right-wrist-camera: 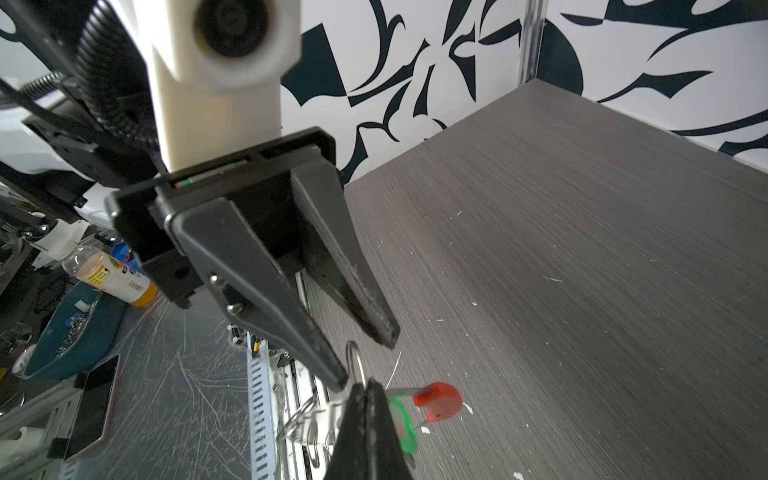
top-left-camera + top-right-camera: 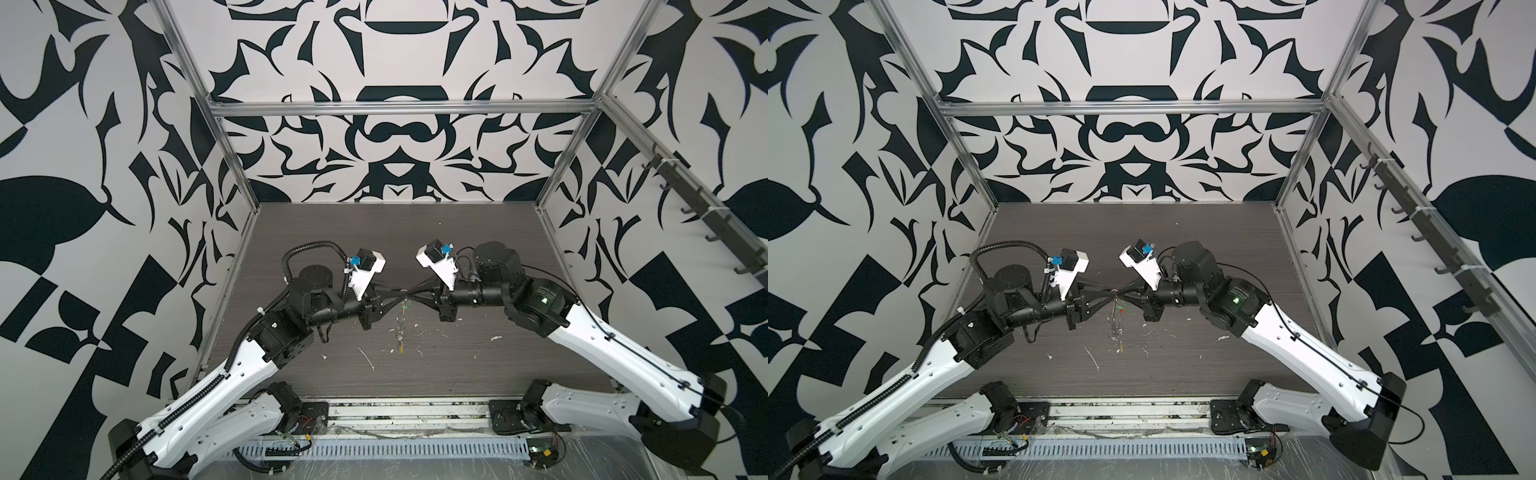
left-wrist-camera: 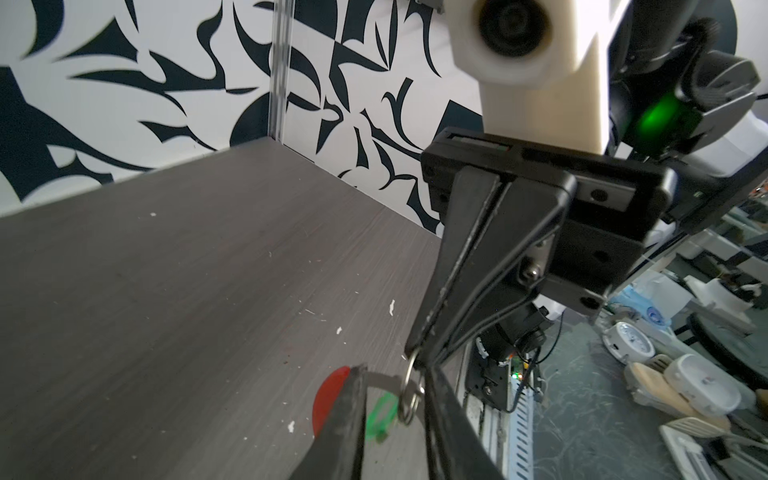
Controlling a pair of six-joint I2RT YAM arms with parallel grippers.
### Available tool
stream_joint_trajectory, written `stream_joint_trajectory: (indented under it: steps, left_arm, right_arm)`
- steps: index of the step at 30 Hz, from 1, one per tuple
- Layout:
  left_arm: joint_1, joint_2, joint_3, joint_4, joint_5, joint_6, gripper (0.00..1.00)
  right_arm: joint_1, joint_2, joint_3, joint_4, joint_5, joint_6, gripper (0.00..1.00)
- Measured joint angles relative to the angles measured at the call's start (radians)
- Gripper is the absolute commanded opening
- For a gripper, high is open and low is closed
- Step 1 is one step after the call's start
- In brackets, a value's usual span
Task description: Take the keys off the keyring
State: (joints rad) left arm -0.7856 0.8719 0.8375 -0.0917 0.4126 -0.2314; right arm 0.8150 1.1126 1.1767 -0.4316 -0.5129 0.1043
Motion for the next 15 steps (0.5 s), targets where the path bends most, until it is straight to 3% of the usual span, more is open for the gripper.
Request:
stream_joint_trajectory:
  steps: [7, 10, 15]
  left_arm:
    - [0.000, 0.003, 0.000, -0.007, 0.017, 0.007, 0.01]
    - [0.000, 0.005, 0.000, -0.003, 0.019, 0.002, 0.00]
    - [0.000, -0.001, -0.009, 0.049, 0.015, -0.016, 0.00]
  right_arm:
    - [0.000, 0.010, 0.035, -0.080, 0.020, -0.029, 0.00]
    - [0.000, 0.010, 0.035, -0.080, 0.020, -0.026, 0.00]
    - [-0.002, -0.021, 0.003, -0.008, 0.026, 0.023, 0.28]
